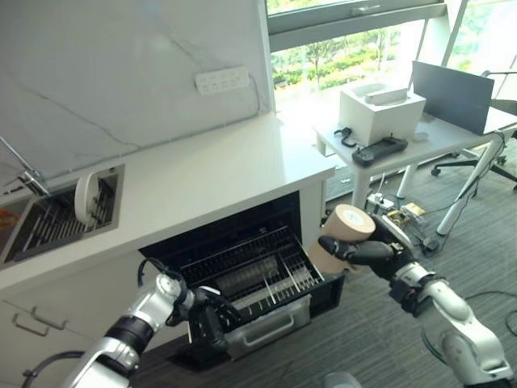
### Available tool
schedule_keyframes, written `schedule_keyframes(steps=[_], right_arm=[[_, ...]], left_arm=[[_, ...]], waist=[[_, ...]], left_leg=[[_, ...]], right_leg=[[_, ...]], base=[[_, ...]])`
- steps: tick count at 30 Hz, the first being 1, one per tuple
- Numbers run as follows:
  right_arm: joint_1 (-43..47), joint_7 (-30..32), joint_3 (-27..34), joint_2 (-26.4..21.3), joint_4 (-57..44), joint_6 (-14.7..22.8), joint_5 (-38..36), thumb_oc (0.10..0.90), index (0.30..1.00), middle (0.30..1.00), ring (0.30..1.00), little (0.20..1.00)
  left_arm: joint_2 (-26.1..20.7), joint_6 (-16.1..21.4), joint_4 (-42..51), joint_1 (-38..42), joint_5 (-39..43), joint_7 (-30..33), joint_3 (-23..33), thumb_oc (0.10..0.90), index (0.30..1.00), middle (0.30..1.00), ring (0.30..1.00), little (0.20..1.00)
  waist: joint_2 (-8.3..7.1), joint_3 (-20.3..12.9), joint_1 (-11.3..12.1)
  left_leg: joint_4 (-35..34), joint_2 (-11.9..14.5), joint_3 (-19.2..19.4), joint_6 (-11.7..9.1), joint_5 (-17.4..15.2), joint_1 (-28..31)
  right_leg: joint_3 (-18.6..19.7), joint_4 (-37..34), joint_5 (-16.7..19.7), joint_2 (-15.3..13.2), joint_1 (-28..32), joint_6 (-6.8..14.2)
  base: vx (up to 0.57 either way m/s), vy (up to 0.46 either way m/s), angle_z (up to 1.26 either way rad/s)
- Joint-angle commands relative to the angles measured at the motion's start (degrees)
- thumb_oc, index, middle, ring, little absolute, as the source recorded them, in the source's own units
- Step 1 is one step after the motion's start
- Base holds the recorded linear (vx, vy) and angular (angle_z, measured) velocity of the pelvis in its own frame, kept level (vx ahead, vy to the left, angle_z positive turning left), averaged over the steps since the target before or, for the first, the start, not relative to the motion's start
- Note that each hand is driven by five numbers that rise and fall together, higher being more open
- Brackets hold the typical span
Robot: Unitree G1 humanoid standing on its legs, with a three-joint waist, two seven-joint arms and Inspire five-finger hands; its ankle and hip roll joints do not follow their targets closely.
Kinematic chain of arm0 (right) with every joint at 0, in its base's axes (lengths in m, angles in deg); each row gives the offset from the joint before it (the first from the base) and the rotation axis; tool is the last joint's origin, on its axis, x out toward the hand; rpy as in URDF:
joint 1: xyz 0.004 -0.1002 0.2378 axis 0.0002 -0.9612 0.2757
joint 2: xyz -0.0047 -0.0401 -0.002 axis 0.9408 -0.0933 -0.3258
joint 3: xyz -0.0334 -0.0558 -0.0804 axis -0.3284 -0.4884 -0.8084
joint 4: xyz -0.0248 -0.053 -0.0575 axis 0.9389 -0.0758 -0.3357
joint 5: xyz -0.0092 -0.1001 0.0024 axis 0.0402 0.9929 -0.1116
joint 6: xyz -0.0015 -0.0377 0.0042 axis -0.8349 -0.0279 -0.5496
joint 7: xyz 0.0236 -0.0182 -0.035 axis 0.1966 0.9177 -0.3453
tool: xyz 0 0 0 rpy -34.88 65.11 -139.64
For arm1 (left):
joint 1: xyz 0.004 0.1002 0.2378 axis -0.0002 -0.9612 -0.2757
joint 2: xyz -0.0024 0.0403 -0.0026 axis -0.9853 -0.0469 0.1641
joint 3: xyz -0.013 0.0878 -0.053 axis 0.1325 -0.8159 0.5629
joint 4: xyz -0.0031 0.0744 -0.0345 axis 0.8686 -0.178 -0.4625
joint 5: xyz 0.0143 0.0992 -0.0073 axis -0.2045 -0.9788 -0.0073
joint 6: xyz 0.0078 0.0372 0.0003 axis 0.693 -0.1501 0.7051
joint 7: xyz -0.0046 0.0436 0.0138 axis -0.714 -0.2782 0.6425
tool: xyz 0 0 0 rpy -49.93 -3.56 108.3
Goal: Place the dishes in the dishwasher.
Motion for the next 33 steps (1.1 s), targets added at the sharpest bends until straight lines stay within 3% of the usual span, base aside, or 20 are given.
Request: schedule_keyframes(steps=[1, 4, 5, 7, 10, 12, 17, 26, 29, 30, 33], right_arm=[[7.2, -1.0, 5.2, 1.9, -4.0, 7.6, -0.9, 0.400, 0.300, 0.300, 0.300, 0.300], [5.1, 0.1, 7.7, 3.6, -4.3, 11.2, 1.2, 0.400, 0.300, 0.300, 0.300, 0.300], [5.0, 0.0, 7.9, 3.8, -4.2, 11.5, 1.4, 0.400, 0.300, 0.300, 0.300, 0.300], [4.9, 0.7, 8.6, 5.0, -3.8, 13.1, 3.0, 0.400, 0.300, 0.300, 0.300, 0.300], [5.4, 2.2, 8.7, 6.1, -3.4, 14.7, 5.7, 0.400, 0.300, 0.300, 0.300, 0.300], [5.9, 3.7, 8.6, 6.4, -3.6, 15.2, 6.9, 0.400, 0.300, 0.300, 0.300, 0.300], [7.1, 7.6, 8.3, 6.1, -4.2, 16.0, 10.2, 0.400, 0.300, 0.300, 0.300, 0.300], [8.0, 8.0, 7.1, 4.9, -1.6, 12.5, 13.0, 0.400, 0.300, 0.300, 0.300, 0.300], [11.0, 9.6, 6.1, 2.9, 0.6, 13.7, 13.0, 0.400, 0.300, 0.300, 0.300, 0.300], [14.3, 11.4, 5.0, 1.5, 1.7, 14.4, 13.8, 0.400, 0.300, 0.300, 0.300, 0.300], [19.0, 13.9, 2.7, 0.8, 2.8, 13.2, 16.5, 0.400, 0.300, 0.300, 0.300, 0.300]], left_arm=[[1.0, 2.3, 11.5, -6.5, 14.8, 5.3, 0.0, 0.800, 0.900, 0.900, 0.900, 0.900], [0.7, 6.7, 19.9, -9.9, 24.2, 23.2, 12.4, 0.800, 0.900, 0.900, 0.900, 0.900], [0.9, 8.3, 20.1, -10.4, 25.0, 25.9, 13.4, 0.800, 0.900, 0.900, 0.900, 0.900], [2.3, 16.3, 21.2, -12.4, 27.6, 36.2, 19.9, 0.800, 0.900, 0.900, 0.900, 0.900], [6.6, 22.9, 24.6, -15.1, 28.6, 44.5, 23.9, 0.800, 0.900, 0.900, 0.900, 0.900], [9.3, 25.1, 26.9, -16.2, 27.3, 48.6, 24.8, 0.800, 0.900, 0.900, 0.900, 0.900], [10.0, 24.5, 30.1, -16.8, 20.5, 54.3, 25.6, 0.800, 0.900, 0.900, 0.900, 0.900], [8.6, 20.5, 30.1, -16.2, 17.9, 51.8, 23.3, 0.800, 0.900, 0.900, 0.900, 0.900], [7.3, 18.9, 29.3, -13.2, 17.7, 52.5, 20.1, 0.800, 0.900, 0.900, 0.900, 0.900], [5.5, 18.9, 29.0, -10.3, 18.3, 53.5, 18.1, 0.800, 0.900, 0.900, 0.900, 0.900], [3.6, 17.5, 29.3, -6.5, 18.8, 53.0, 16.1, 0.800, 0.900, 0.900, 0.900, 0.900]], waist=[[-1.85, 1.0, 3.3], [-2.59, 1.4, 6.3], [-2.68, 1.4, 6.4], [-3.52, 1.5, 8.2], [-4.63, 1.6, 10.1], [-5.30, 1.8, 11.2], [-6.21, 2.5, 12.7], [-5.83, 5.0, 12.4], [-5.56, 7.9, 12.6], [-5.30, 11.1, 12.7], [-4.88, 15.3, 12.4]], left_leg=[[4.8, 0.1, -1.8, 0.9, -9.3, -1.7], [4.8, 0.0, -3.3, 0.8, -8.6, -2.2], [4.8, 0.0, -3.5, 0.8, -8.6, -2.2], [4.8, 0.0, -4.2, 0.7, -8.1, -2.5], [4.8, -0.1, -5.4, 0.5, -7.6, -3.1], [4.8, -0.1, -6.1, 0.4, -7.5, -3.3], [4.8, -0.1, -7.2, 0.1, -7.5, -3.3], [4.8, 0.7, -6.7, -0.3, -6.7, -3.8], [4.8, 0.7, -6.9, -0.5, -5.0, -8.1], [4.8, 0.7, -7.4, -0.5, -4.0, -11.1], [4.8, 0.4, -7.7, -0.4, -3.0, -14.5]], right_leg=[[-2.4, 1.2, -6.2, 1.4, -0.4, 3.4], [-4.3, 1.2, -6.4, 0.9, 0.1, 3.1], [-4.5, 1.2, -6.4, 0.8, 0.2, 3.1], [-5.6, 1.2, -6.7, 0.4, 0.5, 2.7], [-6.9, 1.2, -7.0, 0.1, 0.9, 2.2], [-7.7, 1.2, -7.2, -0.1, 1.3, 2.0], [-9.4, 1.2, -7.4, -0.5, 2.0, 1.7], [-9.9, 1.2, -6.6, -0.4, 1.2, 1.7], [-9.2, 1.2, -5.4, -0.4, -2.9, 1.8], [-8.6, 1.2, -4.5, -0.2, -6.0, 1.8], [-7.9, 1.2, -3.3, 0.3, -9.8, 1.6]], base=[[-0.02, -0.032, 0.13], [-0.05, -0.046, 0.20], [-0.06, -0.052, 0.43], [-0.04, -0.060, 0.53], [-0.04, -0.076, 0.37], [-0.01, -0.088, 0.33], [0.01, -0.065, 0.25], [0.09, -0.024, 0.03], [-0.22, -0.043, 0.03], [-0.45, -0.051, 0.13], [-0.27, -0.042, 0.15]])
